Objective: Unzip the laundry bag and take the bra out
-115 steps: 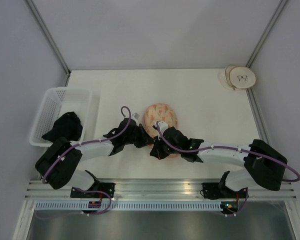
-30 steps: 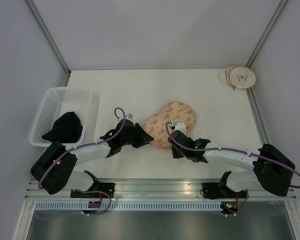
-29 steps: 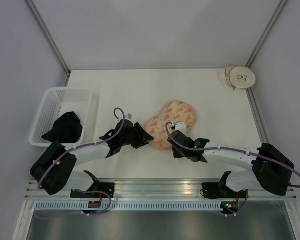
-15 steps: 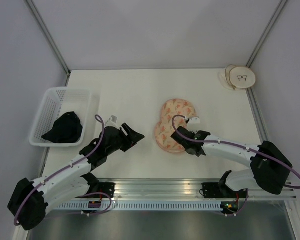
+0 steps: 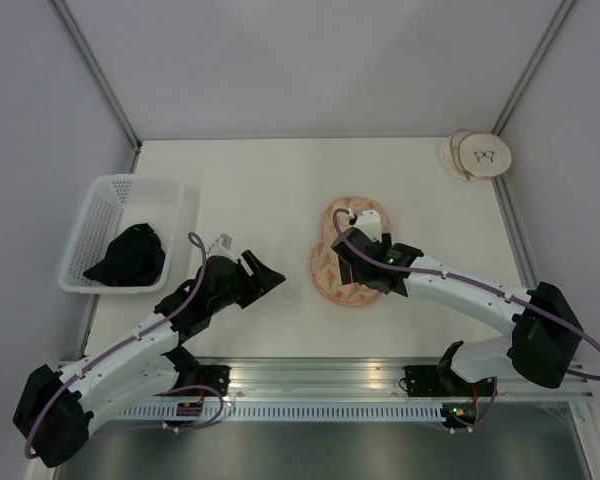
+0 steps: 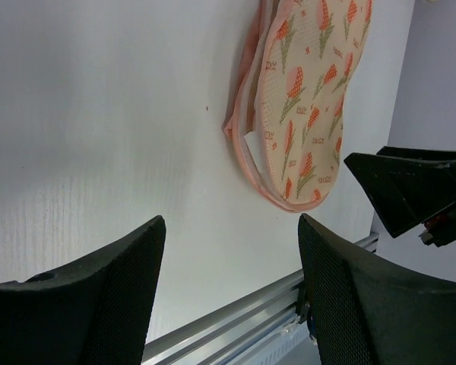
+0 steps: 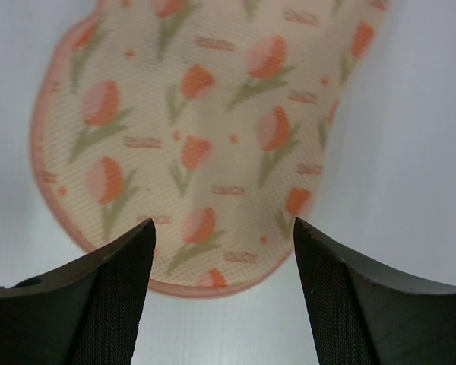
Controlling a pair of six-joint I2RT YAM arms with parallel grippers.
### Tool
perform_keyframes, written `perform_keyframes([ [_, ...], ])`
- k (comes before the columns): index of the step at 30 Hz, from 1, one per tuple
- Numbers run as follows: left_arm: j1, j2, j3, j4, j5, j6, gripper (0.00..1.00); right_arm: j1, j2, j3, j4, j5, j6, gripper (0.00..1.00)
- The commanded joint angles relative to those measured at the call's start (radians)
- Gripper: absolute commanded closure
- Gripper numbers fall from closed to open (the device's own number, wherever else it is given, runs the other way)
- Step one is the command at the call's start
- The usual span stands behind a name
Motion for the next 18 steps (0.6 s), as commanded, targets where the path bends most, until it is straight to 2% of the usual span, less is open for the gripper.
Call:
perform_keyframes([
  [1, 0.002, -0.026, 0.0, -0.008, -0.013, 0.038, 0.25, 0.043, 0.089, 0.108, 0.131, -0.126, -0.138, 0.22],
  [7, 0.002, -0.07, -0.017, -0.028, -0.014, 0.026, 0.25, 0.077, 0.259, 0.251, 0.186, -0.181, -0.161, 0.22],
  [14, 0.002, -0.144, -0.034, -0.068, -0.032, 0.014, 0.25, 0.08, 0.47, 0.377, 0.07, -0.015, -0.103, 0.23],
  [16, 0.002, -0.161, -0.034, -0.083, -0.046, 0.015, 0.25, 0.078, 0.49, 0.388, 0.067, -0.014, -0.1, 0.26],
  [18, 0.002, -0.182, -0.034, -0.092, -0.056, 0.015, 0.25, 0.078, 0.516, 0.392, 0.06, -0.003, -0.092, 0.36],
])
